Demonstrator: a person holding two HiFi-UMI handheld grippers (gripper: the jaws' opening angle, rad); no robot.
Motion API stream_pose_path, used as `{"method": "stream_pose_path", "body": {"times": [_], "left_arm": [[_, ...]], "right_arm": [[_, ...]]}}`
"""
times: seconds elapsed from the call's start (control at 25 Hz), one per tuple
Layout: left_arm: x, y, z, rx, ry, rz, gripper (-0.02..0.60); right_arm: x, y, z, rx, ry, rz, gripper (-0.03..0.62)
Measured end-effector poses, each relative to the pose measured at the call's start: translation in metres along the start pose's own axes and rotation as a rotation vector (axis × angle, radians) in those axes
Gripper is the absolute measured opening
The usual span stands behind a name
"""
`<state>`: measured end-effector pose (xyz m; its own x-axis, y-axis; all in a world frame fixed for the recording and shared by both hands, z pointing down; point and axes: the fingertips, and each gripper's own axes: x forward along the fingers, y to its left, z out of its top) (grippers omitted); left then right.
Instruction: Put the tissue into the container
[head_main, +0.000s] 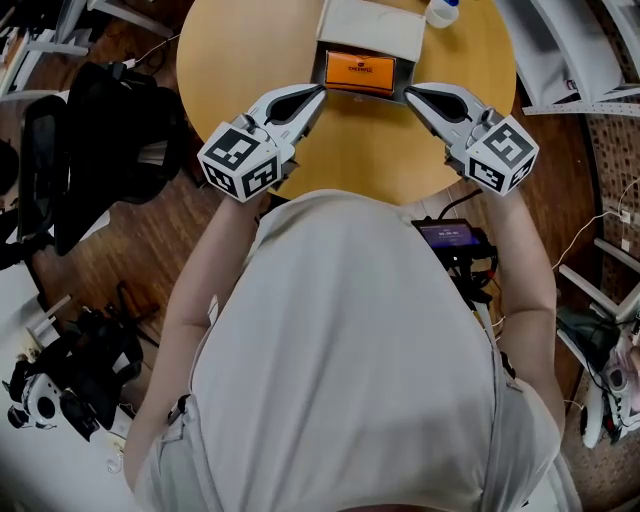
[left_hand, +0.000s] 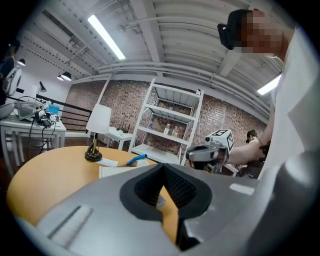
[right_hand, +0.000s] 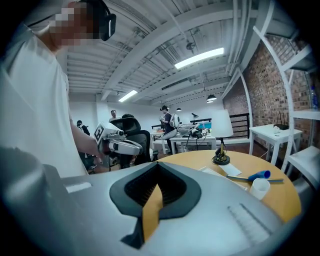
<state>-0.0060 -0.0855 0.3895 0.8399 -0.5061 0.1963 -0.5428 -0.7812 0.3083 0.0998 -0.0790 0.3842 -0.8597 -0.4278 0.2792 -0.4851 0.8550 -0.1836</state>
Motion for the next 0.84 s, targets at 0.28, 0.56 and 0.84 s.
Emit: {"method": "stream_pose_path", "body": {"times": [0.28,0.56,0.84], "left_arm": [[0.005,-0.001,-0.001,0.005,0.009,-0.007,0.0],[0.007,-0.003,0.001,0.006,0.009,-0.013,0.0],[-0.002,0.006,0.007,0.026,0.0,0.016,0.0]], "right_arm": [[0.0,-0.002,-0.001,0.008,-0.011,0.002,0.0],[-0.002,-0.002,0.001,0.011,-0.014,-0.003,0.0],[0.013,-0.003,0.005,-0.01,-0.028,0.022,0.0]]}}
